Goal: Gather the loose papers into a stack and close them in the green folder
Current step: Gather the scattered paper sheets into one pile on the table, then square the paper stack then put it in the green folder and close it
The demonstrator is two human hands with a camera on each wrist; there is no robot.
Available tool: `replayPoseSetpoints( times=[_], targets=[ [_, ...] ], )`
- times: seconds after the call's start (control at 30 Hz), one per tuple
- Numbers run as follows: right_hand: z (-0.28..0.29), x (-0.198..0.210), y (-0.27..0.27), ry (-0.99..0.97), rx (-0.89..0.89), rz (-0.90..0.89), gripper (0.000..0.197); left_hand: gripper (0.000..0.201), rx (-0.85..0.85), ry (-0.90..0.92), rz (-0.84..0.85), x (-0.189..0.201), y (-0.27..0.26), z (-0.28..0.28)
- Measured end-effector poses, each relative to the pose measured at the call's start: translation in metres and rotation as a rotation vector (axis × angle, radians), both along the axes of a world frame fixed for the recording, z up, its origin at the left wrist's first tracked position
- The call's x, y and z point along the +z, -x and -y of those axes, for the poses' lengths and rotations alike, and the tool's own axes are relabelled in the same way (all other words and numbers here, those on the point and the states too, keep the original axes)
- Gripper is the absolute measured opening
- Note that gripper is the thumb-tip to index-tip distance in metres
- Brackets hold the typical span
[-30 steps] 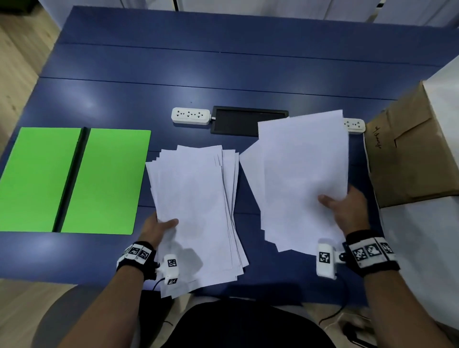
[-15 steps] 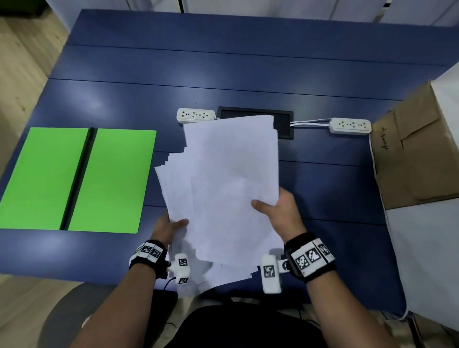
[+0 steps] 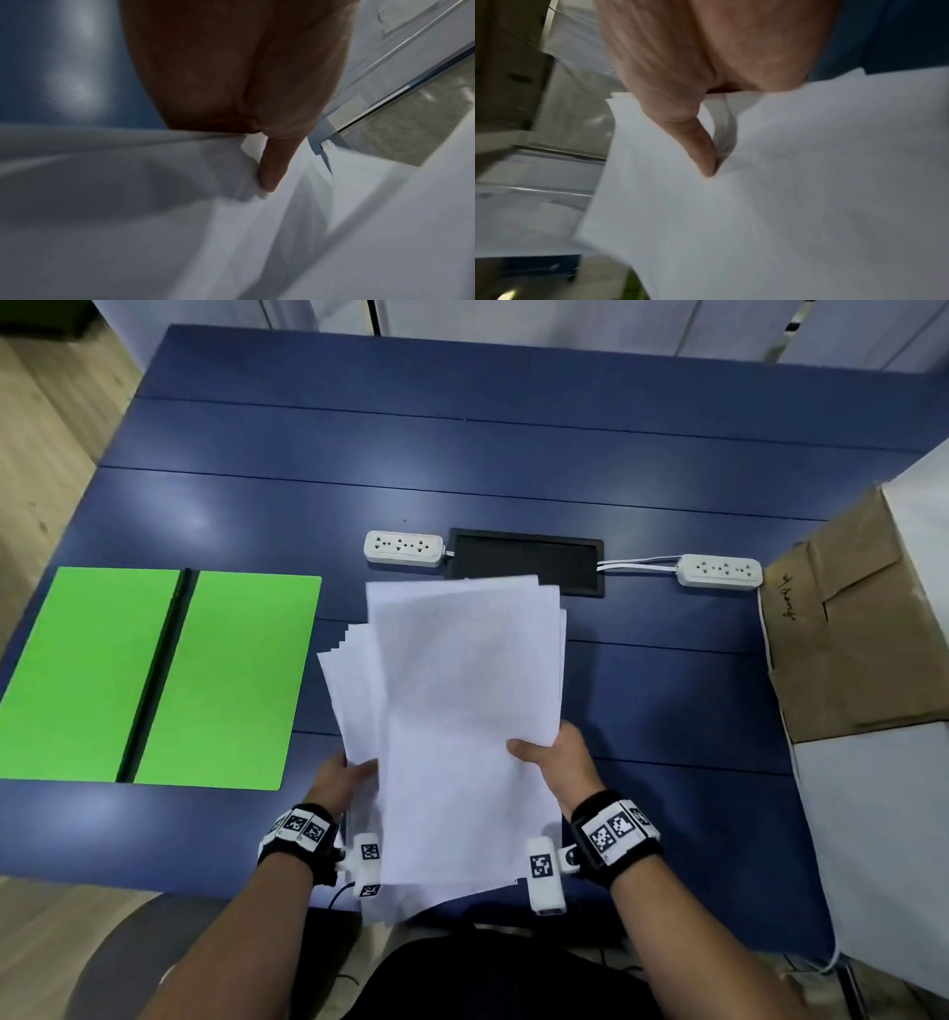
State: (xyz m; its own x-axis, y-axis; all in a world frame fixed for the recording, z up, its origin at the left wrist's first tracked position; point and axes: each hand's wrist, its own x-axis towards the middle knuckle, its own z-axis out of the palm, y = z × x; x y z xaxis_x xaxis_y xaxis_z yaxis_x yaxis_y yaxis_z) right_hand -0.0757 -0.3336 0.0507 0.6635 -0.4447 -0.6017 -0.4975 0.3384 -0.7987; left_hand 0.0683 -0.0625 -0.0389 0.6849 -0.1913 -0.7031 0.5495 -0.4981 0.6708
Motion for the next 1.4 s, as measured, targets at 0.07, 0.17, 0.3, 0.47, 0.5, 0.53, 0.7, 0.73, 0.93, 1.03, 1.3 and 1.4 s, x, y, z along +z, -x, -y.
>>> replayPoseSetpoints(
  times=[0.07, 0.17, 0.3, 0.47, 0.5, 0.53, 0.7, 0.73, 0.93, 1.03, 1.3, 1.4],
  targets=[
    [0.001, -0.037, 0.007, 0.052, -0.050, -0.199, 0.034, 0.034, 0.064, 0.022, -0.049, -0.010, -0.001, -0.006],
    [-0.003, -0.070, 0.014, 0.138, -0.024, -0.415, 0.036, 0.058, 0.115, 0.007, -0.039, -0.026, -0.005, -0.013],
    [-0.019, -0.069, -0.006, 0.301, 0.036, -0.482, 0.032, 0.048, 0.071, 0.059, -0.012, -0.013, -0.006, -0.006],
    [-0.045, -0.059, -0.034, 0.362, 0.168, -0.485, 0.040, 0.049, 0.079, 0.113, -0.034, -0.005, -0.001, -0.002],
    [-0.046, -0.057, -0.036, 0.332, 0.142, -0.474, 0.046, 0.048, 0.096, 0.127, -0.038, -0.002, 0.000, -0.001],
    [-0.046, -0.059, -0.038, 0.297, 0.100, -0.463, 0.052, 0.047, 0.113, 0.127, -0.047, -0.002, 0.000, -0.001],
    [-0.036, -0.068, -0.039, 0.058, -0.021, -0.430, 0.061, 0.047, 0.173, 0.181, -0.122, 0.011, -0.002, 0.003],
    [-0.034, -0.071, -0.037, 0.046, -0.007, -0.430, 0.052, 0.044, 0.172, 0.184, -0.140, 0.015, -0.002, 0.006],
    [-0.027, -0.080, -0.035, 0.023, 0.075, -0.422, 0.039, 0.039, 0.096, 0.132, -0.182, 0.015, -0.002, 0.015],
    [-0.025, -0.092, -0.033, -0.038, 0.056, -0.389, 0.056, 0.046, 0.061, 0.135, -0.138, 0.019, 0.002, 0.028],
    [0.018, -0.023, -0.024, 0.247, -0.082, -0.093, 0.026, 0.021, -0.019, 0.298, 0.269, 0.086, 0.010, 0.094],
    [0.035, 0.025, -0.022, 0.324, -0.206, 0.109, 0.021, 0.008, 0.010, 0.387, 0.419, 0.123, 0.010, 0.118]
  ],
)
